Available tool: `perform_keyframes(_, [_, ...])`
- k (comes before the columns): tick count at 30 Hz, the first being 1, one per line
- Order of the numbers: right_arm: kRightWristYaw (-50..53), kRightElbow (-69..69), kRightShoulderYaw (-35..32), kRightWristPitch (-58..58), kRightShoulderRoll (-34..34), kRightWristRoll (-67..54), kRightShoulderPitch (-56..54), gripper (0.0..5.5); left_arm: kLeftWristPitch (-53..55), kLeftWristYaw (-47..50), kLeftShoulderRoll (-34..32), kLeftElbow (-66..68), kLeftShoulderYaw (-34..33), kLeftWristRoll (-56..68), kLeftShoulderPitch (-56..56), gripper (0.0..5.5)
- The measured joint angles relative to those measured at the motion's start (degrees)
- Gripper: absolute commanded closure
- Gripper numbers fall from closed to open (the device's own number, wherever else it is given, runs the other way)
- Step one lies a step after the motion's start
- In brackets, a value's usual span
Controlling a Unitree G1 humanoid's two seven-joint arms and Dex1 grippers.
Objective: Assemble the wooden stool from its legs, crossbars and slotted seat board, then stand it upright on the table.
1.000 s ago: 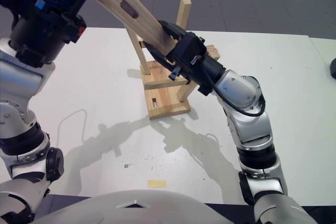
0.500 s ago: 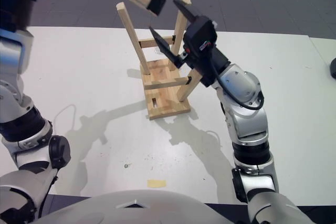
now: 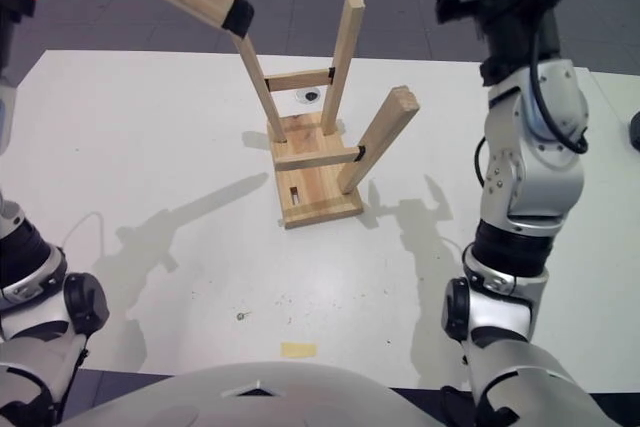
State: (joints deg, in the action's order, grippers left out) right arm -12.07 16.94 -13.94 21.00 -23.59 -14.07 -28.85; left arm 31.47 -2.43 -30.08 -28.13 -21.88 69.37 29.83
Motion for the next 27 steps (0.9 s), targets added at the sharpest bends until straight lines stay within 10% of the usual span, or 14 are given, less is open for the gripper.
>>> perform_keyframes(12, [-10.6,15.1,9.0,10.8,2.2,-13.7,12.9,0.1,0.6,-5.8,-2.3,-2.6,7.0,-16.1,-7.8,4.48])
perform_keyframes(19, [-11.1,9.4,-4.6,14.4,3.4,-37.2,6.2,0.1,0.3,-7.5,-2.2,-1.3,6.6,-20.2,-9.9,4.48])
perform_keyframes(27, [-33.7,11.2,1.1,25.5,-14.0,-48.4,7.9,0.31,1.2,-8.0,-2.2,1.0,4.7,-22.7,-12.4,4.48])
